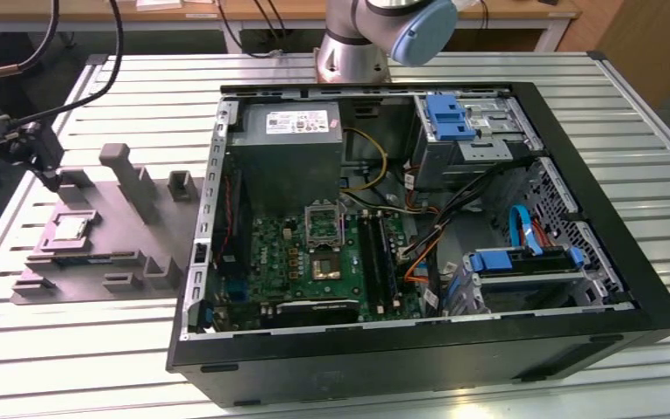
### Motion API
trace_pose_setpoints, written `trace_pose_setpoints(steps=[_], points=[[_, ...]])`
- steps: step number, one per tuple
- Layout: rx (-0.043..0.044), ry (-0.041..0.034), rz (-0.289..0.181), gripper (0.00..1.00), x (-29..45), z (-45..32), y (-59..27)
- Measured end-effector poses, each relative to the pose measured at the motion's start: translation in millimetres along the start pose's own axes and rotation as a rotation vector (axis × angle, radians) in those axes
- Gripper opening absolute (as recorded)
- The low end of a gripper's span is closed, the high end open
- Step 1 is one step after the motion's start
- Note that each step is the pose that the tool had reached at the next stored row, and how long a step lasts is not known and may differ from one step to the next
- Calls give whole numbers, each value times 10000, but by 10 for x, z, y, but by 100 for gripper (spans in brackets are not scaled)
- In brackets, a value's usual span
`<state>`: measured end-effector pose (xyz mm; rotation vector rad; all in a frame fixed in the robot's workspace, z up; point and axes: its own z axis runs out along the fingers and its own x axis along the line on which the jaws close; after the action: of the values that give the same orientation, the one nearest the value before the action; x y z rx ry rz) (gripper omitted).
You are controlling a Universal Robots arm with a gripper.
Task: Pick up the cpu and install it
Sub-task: 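Pick up the cpu and move it towards the insertion slot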
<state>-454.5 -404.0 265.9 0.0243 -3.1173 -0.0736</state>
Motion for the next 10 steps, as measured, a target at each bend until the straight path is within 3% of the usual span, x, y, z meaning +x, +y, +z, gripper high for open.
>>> trace_pose_setpoints(steps=[10], points=[[2, 2, -13, 73, -23, 179, -22]])
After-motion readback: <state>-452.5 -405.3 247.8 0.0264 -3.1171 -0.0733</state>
